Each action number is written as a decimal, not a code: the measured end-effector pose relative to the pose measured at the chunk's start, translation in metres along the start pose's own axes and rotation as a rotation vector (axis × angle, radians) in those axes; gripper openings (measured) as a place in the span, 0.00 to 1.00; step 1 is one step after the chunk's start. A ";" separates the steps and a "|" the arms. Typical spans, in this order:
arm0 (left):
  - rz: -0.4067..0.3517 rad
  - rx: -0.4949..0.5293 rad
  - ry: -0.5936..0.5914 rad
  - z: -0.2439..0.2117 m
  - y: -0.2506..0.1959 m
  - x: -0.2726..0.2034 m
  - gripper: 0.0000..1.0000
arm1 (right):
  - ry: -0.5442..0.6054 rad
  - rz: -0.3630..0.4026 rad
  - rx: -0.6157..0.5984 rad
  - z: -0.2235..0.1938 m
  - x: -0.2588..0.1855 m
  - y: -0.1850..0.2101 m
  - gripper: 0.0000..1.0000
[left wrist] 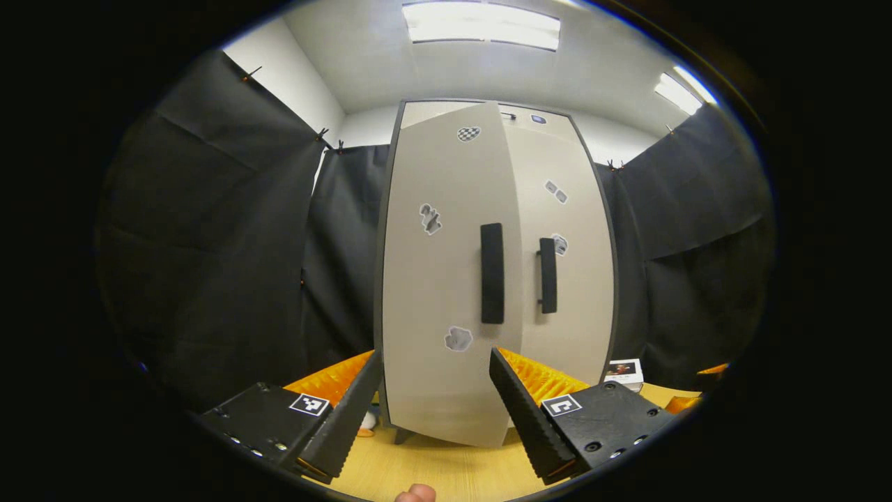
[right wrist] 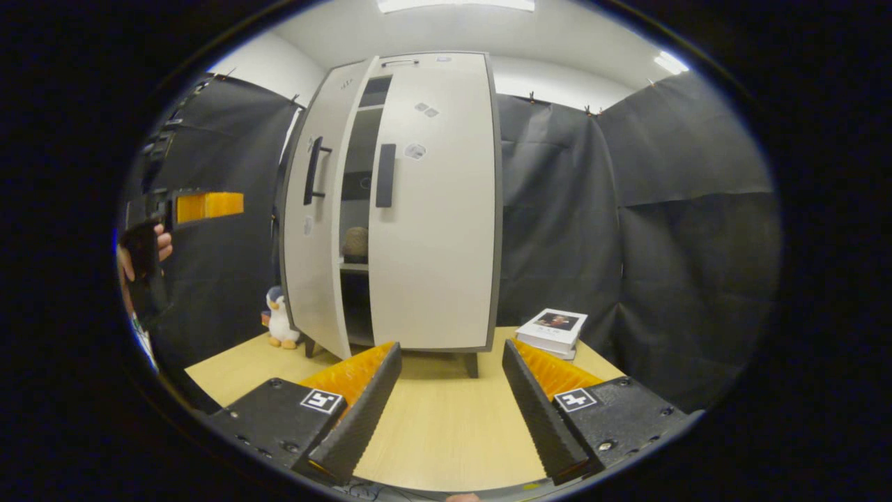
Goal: Grab one shoe with the right hand and put it into the shoe cabinet, grab the other shoe with the left hand and put it into the shoe cabinet; then close the right door with the right hand and the left door with the left hand.
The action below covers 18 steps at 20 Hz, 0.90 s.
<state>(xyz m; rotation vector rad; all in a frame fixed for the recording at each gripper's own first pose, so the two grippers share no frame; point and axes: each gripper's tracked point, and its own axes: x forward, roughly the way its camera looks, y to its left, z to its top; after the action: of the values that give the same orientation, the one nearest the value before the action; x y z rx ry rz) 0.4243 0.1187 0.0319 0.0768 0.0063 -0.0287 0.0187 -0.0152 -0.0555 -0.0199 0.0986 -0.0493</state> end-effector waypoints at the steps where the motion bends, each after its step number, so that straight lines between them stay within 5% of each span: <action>1: -0.026 -0.009 0.012 -0.008 -0.013 -0.010 0.95 | -0.016 -0.005 0.000 0.006 0.001 -0.001 0.95; 7: -0.084 -0.098 0.078 -0.054 -0.052 -0.049 0.95 | -0.049 0.007 -0.011 0.017 -0.001 0.001 0.95; 18: -0.032 -0.104 0.116 -0.076 -0.052 -0.069 0.95 | -0.026 -0.017 0.004 0.005 -0.012 -0.012 0.95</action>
<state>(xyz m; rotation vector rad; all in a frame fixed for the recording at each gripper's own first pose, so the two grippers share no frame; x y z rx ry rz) 0.3531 0.0751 -0.0469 -0.0260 0.1249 -0.0559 0.0064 -0.0269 -0.0489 -0.0172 0.0721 -0.0664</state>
